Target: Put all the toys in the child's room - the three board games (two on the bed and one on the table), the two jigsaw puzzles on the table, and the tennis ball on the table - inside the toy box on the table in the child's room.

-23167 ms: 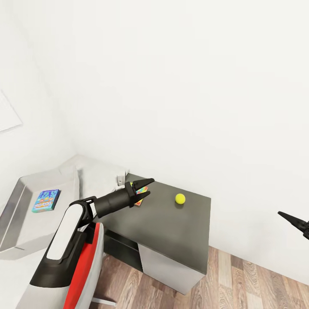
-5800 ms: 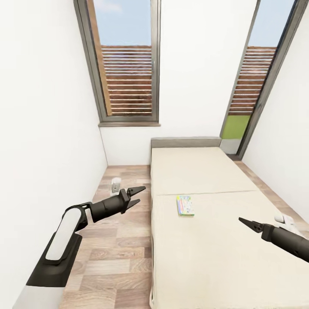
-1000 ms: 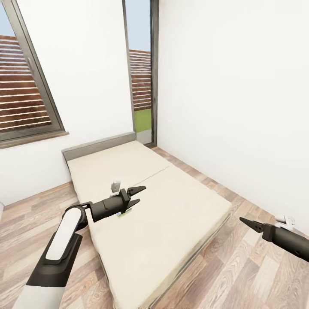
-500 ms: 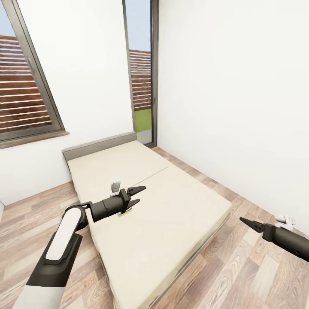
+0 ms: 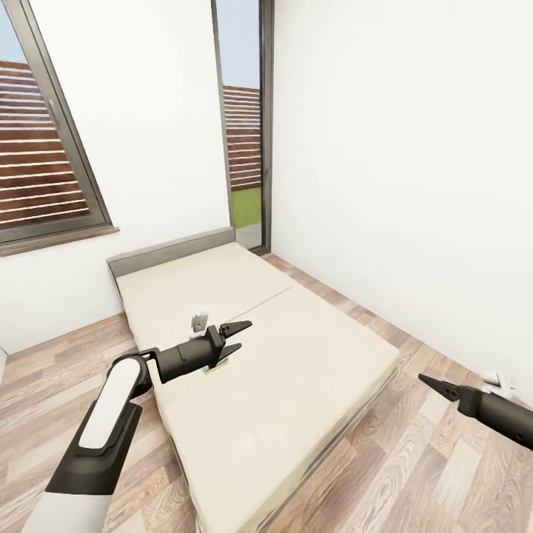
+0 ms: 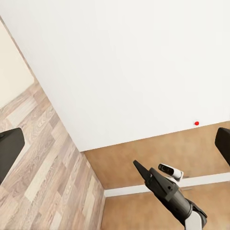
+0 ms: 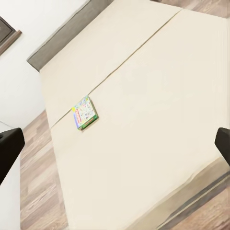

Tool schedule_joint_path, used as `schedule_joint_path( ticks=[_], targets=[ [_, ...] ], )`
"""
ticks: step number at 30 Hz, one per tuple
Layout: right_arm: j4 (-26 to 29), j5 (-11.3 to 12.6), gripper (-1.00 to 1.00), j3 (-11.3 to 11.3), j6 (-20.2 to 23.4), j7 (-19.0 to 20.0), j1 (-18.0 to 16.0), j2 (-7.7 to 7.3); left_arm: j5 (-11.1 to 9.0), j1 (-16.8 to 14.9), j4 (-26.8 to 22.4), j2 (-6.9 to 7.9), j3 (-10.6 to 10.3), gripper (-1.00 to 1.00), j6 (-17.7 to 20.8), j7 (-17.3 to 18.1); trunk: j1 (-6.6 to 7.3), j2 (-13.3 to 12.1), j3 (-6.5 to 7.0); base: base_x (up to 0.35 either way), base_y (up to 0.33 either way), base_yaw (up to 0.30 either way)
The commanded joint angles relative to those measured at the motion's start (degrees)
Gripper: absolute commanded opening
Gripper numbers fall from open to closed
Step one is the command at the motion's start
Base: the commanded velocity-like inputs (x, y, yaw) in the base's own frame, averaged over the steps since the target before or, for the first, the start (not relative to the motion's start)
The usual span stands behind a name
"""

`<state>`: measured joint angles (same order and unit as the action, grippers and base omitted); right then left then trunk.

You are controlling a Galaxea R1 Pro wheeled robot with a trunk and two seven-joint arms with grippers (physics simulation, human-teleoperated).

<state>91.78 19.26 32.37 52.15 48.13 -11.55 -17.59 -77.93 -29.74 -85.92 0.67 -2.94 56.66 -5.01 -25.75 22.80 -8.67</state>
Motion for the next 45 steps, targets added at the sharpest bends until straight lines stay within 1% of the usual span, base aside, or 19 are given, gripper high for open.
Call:
schedule_joint_path(
  ticks=[1, 14, 27, 34, 45],
  targets=[
    [0.0, -0.1, 1.0, 0.2, 0.2, 0.2, -0.1, 0.0, -0.6, -0.1, 0.0, 0.03, 0.0, 1.0, 0.1, -0.5, -0.04, 0.1, -0.12, 0.0, 0.0, 0.0],
    [0.0, 0.0, 1.0, 0.9, 0.4, 0.3, -0.1, 0.0, -0.6, -0.1, 0.0, 0.03, 0.0, 1.0, 0.1, -0.5, -0.04, 0.1, -0.12, 0.0, 0.0, 0.0],
    [0.1, 0.1, 1.0, 1.0, 0.5, 0.3, -0.1, -0.01, -0.6, -0.1, 0.0, 0.03, 0.0, 1.0, 0.1, -0.5, -0.04, 0.1, -0.12, 0.0, 0.018, 0.0],
    [0.2, 0.1, 1.0, 1.1, 0.6, 0.4, -0.1, 0.0, -0.6, -0.1, 0.0, 0.03, 0.0, 1.0, 0.1, -0.4, -0.04, 0.1, -0.12, 0.0, 0.162, 0.0],
    [0.2, 0.1, 1.0, 1.1, 0.7, 0.4, -0.1, -0.07, -0.6, -0.1, 0.0, 0.03, 0.0, 1.0, 0.1, -0.4, -0.04, 0.1, -0.12, 0.0, 0.237, 0.0]
  ],
)
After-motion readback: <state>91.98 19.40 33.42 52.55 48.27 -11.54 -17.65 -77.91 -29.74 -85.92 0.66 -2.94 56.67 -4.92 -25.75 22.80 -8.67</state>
